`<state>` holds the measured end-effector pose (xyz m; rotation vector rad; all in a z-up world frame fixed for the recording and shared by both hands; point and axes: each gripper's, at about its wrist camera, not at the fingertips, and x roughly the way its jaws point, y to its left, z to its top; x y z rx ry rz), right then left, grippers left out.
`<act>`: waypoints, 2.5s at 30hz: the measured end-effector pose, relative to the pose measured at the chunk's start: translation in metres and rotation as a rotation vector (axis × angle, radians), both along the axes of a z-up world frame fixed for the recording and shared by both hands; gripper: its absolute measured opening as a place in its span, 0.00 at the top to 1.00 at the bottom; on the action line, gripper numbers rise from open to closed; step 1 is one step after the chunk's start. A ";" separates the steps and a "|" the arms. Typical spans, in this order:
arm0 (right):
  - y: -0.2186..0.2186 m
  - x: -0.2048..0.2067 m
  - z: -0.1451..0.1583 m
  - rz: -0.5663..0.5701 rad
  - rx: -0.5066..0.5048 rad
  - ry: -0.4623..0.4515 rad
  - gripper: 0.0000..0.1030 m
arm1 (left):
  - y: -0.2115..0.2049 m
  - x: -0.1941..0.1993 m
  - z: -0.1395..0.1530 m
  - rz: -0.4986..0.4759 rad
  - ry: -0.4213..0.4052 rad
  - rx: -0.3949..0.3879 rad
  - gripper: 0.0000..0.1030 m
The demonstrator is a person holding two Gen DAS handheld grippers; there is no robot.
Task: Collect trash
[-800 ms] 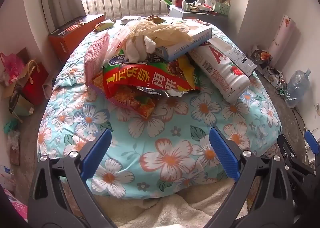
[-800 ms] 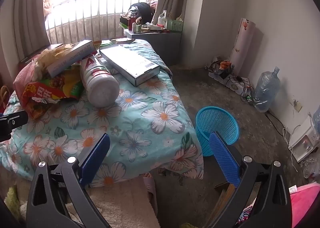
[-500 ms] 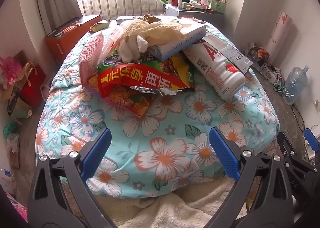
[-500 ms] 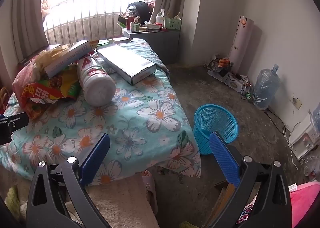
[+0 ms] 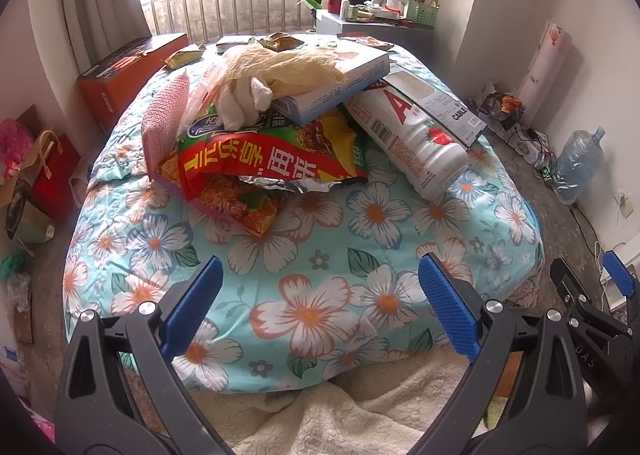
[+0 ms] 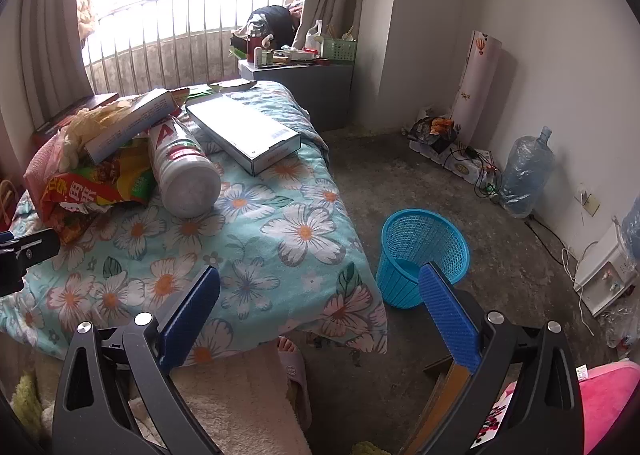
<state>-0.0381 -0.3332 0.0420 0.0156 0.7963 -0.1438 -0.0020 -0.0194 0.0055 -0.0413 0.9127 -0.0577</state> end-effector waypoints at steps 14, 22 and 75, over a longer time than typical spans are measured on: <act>-0.005 -0.003 0.015 -0.015 -0.004 -0.028 0.06 | -0.010 -0.003 0.017 -0.030 -0.057 -0.014 0.09; -0.009 -0.002 0.019 -0.026 -0.009 -0.026 0.06 | -0.015 -0.001 0.023 -0.042 -0.061 -0.032 0.09; -0.022 -0.005 0.020 -0.057 -0.026 -0.022 0.06 | -0.013 -0.002 0.021 -0.007 -0.049 -0.018 0.09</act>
